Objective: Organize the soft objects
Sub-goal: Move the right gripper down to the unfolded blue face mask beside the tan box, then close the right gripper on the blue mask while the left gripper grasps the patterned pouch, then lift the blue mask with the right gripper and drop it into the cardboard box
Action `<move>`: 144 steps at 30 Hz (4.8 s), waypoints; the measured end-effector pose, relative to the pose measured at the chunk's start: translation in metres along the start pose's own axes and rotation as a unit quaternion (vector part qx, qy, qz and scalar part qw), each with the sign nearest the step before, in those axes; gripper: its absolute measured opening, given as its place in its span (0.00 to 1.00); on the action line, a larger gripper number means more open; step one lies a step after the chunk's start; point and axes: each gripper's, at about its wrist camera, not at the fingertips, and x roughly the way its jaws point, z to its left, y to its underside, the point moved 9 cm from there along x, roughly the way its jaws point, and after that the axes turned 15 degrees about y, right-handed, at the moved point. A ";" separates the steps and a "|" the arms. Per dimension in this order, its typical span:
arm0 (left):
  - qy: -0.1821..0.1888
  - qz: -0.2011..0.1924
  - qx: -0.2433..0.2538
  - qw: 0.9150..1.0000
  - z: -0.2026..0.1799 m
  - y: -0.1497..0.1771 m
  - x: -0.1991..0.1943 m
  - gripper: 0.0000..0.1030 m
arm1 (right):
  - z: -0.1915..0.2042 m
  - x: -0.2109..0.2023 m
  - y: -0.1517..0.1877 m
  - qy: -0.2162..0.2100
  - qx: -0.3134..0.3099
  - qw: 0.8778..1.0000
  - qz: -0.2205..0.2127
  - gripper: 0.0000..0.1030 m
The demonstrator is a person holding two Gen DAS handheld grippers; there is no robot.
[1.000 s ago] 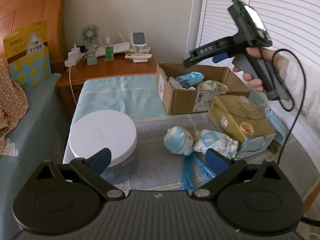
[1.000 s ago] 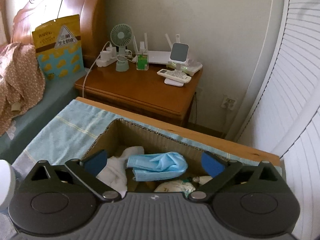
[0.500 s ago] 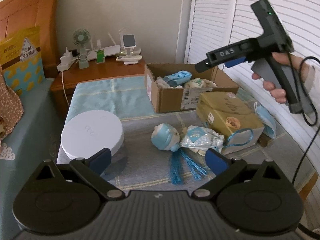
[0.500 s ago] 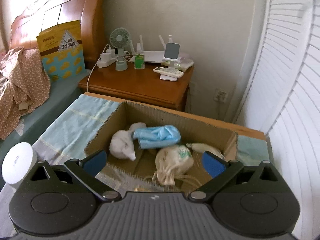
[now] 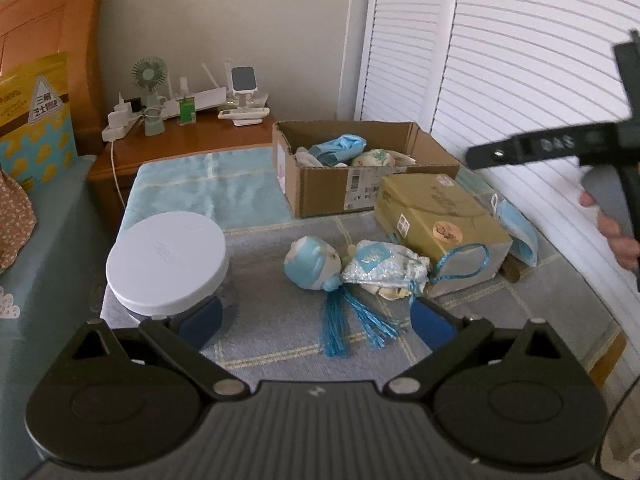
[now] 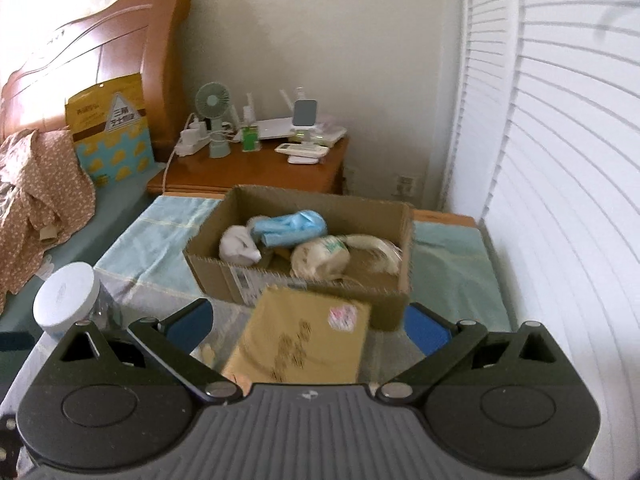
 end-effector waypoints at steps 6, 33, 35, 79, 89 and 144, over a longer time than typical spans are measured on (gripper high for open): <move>0.012 0.013 0.008 1.000 -0.005 0.007 0.007 0.97 | -0.026 -0.011 0.030 0.034 0.034 0.999 0.011 1.00; 0.047 0.037 -0.009 0.998 -0.020 0.008 0.041 0.97 | -0.080 0.036 0.093 0.130 0.044 0.988 0.067 1.00; 0.047 0.039 -0.007 0.998 -0.021 0.008 0.043 0.97 | -0.080 0.042 0.094 0.127 0.041 0.989 0.069 1.00; 0.134 0.132 0.161 0.969 -0.039 -0.027 0.119 0.73 | -0.079 0.076 0.103 0.107 0.032 0.989 0.098 0.87; 0.144 0.155 0.162 0.964 -0.041 -0.018 0.128 0.63 | -0.076 0.072 0.102 0.106 0.011 0.991 0.087 0.79; 0.173 0.053 0.181 0.967 -0.065 -0.026 0.008 0.41 | -0.022 0.049 -0.041 0.065 0.052 0.992 0.099 0.57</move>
